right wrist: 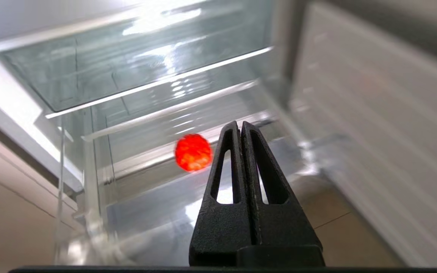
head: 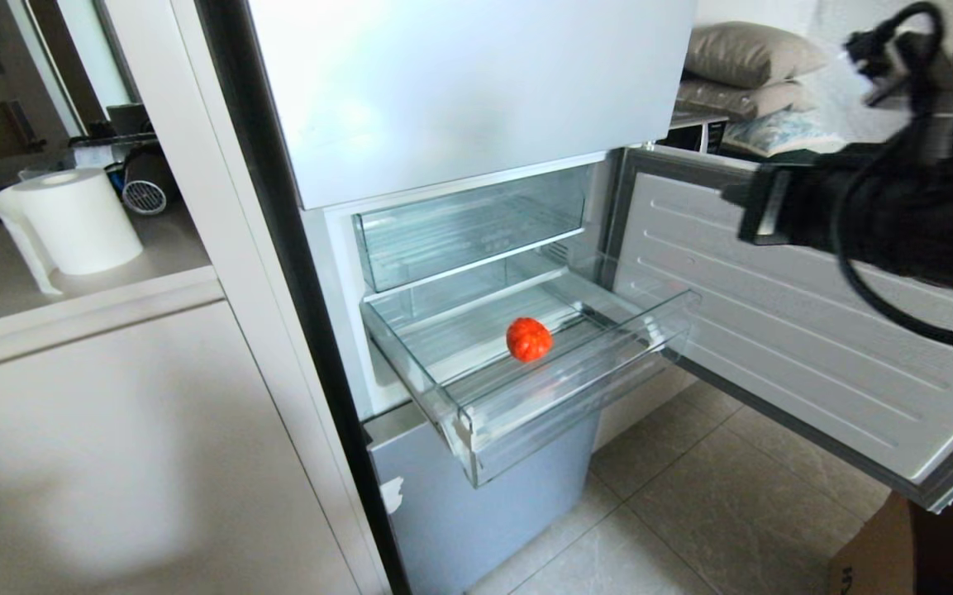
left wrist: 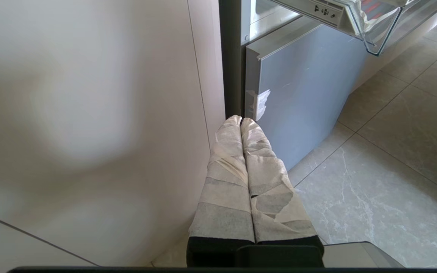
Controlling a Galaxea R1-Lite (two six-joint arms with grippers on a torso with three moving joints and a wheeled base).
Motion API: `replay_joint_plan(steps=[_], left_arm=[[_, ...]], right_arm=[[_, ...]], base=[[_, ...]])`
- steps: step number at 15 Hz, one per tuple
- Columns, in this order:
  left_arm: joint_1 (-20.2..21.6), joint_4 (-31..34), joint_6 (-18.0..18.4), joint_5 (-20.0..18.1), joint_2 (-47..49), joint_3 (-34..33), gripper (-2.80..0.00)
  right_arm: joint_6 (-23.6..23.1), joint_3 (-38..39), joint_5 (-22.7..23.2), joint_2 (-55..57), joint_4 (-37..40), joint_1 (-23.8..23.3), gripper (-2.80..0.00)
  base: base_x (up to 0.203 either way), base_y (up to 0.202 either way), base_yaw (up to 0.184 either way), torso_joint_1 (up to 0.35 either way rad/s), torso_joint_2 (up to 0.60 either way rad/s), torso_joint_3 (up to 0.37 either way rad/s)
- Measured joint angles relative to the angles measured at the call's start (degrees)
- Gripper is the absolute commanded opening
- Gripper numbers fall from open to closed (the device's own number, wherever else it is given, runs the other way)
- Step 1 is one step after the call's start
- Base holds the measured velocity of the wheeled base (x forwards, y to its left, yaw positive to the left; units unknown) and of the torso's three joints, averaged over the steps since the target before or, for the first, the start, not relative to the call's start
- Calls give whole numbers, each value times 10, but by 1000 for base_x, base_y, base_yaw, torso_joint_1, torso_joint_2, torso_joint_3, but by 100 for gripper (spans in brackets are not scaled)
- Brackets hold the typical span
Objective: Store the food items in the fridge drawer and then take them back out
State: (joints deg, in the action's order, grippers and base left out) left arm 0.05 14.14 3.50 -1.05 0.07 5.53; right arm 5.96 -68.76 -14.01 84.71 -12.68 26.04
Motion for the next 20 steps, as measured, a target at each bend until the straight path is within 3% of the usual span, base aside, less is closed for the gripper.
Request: replay_joint_plan(steps=[5, 9, 13, 16, 20], left_arm=[[0, -18, 1, 2, 0, -5, -280], [0, -133, -8, 4, 0, -47, -280], [0, -140, -26, 11, 0, -54, -280], [0, -140, -26, 11, 0, -55, -280], [0, -140, -26, 11, 0, -55, -280]], right_arm=[[-28, 118, -7, -173, 1, -36, -280], [-29, 138, -7, -209, 1, -57, -280], [-30, 142, -8, -220, 1, -103, -280], [-31, 131, -8, -223, 1, -205, -280], [-27, 116, -2, -231, -2, -415, -280]], base=[[0, 0, 0, 0, 0, 0], [0, 0, 0, 0, 0, 0], [0, 0, 0, 0, 0, 0], [0, 0, 0, 0, 0, 0], [0, 0, 0, 0, 0, 0]])
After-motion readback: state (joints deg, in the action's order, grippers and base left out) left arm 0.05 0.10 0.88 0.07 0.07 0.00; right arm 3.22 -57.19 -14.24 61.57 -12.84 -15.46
